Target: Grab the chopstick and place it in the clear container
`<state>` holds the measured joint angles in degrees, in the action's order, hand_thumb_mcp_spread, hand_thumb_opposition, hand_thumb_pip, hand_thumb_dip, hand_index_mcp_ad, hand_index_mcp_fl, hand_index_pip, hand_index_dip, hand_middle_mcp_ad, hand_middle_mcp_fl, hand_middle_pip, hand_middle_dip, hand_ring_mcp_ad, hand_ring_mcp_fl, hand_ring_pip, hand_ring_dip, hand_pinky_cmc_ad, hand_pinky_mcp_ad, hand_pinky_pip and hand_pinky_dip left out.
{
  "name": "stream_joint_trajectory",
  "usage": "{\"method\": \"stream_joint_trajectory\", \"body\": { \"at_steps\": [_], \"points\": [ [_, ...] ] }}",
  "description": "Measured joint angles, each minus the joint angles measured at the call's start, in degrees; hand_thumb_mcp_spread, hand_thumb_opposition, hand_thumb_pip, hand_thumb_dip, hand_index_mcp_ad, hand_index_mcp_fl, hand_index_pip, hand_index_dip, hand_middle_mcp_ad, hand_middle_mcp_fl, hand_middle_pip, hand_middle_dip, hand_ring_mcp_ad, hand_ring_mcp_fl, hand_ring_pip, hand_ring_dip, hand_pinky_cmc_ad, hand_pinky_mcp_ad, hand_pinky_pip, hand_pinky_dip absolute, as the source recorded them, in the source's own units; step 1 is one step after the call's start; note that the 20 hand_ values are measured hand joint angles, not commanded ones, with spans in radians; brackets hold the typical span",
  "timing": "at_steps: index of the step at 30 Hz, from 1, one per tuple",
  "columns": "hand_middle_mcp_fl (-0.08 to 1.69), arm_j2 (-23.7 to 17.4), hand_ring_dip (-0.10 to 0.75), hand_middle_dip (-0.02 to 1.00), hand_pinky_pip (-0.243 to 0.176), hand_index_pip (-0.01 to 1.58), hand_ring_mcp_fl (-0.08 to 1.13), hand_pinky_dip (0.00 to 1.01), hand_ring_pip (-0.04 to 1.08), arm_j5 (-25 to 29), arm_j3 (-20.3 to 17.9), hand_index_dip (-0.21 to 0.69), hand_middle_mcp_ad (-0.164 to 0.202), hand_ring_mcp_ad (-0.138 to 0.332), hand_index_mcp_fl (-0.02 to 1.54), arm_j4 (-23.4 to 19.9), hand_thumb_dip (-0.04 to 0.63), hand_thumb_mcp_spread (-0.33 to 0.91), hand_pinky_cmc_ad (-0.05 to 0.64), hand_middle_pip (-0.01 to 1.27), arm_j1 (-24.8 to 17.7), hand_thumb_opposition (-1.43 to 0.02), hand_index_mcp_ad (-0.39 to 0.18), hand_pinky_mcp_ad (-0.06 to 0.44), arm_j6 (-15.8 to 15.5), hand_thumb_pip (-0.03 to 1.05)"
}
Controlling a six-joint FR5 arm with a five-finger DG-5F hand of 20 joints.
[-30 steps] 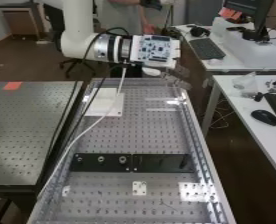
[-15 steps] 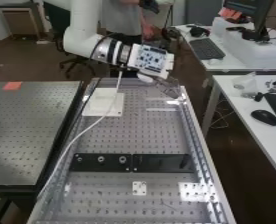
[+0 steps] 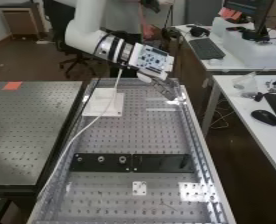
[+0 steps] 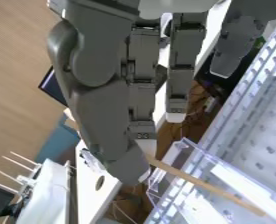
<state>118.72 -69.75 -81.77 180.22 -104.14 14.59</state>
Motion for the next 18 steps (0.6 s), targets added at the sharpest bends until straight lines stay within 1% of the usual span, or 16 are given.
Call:
{"method": "stream_joint_trajectory", "body": {
  "at_steps": [1, 2, 6, 9, 11, 14, 18],
  "points": [
    [1.28, 0.3, 0.506, 0.83, -0.012, 0.31, 0.63, 0.16, 0.12, 0.27, 0.65, 0.595, -0.127, 0.063, 1.26, 1.11, 0.298, 0.85, 0.363, 0.17, -0.15, -1.07, -0.117, 0.312, 0.74, 0.42],
    [1.27, 0.35, 0.506, 0.83, -0.012, 0.31, 0.63, 0.16, 0.12, 0.3, 0.75, 0.595, -0.127, 0.063, 1.26, 1.25, 0.298, 0.85, 0.363, 0.17, -0.17, -1.07, -0.113, 0.312, 0.83, 0.42],
    [1.27, 1.77, 0.506, 0.83, -0.012, 0.29, 0.63, 0.16, 0.12, 0.53, 3.05, 0.606, -0.127, 0.063, 1.27, 3.91, 0.298, 0.85, 0.363, 0.17, -0.35, -1.07, -0.113, 0.312, 2.39, 0.42],
    [1.27, 2.93, 0.506, 0.83, -0.012, 0.28, 0.63, 0.16, 0.12, 0.56, 4.82, 0.613, -0.127, 0.063, 1.27, 6.63, 0.298, 0.85, 0.363, 0.17, -0.36, -1.07, -0.113, 0.314, 4.5, 0.42],
    [1.27, 3.94, 0.506, 0.83, -0.012, 0.27, 0.63, 0.16, 0.12, 0.48, 6.21, 0.613, -0.131, 0.063, 1.28, 9.17, 0.298, 0.85, 0.363, 0.17, -0.33, -1.07, -0.113, 0.314, 6.67, 0.42],
    [1.28, 4.87, 0.506, 0.83, -0.012, 0.26, 0.62, 0.16, 0.12, 0.45, 7.5, 0.63, -0.131, 0.063, 1.29, 11.65, 0.298, 0.85, 0.363, 0.18, -0.21, -1.07, -0.112, 0.312, 8.07, 0.42],
    [1.27, 5.64, 0.506, 0.82, -0.012, 0.23, 0.62, 0.16, 0.12, 0.5, 8.72, 0.63, -0.131, 0.063, 1.29, 14.43, 0.298, 0.86, 0.363, 0.17, -0.07, -1.07, -0.112, 0.312, 9.24, 0.42]
  ]
}}
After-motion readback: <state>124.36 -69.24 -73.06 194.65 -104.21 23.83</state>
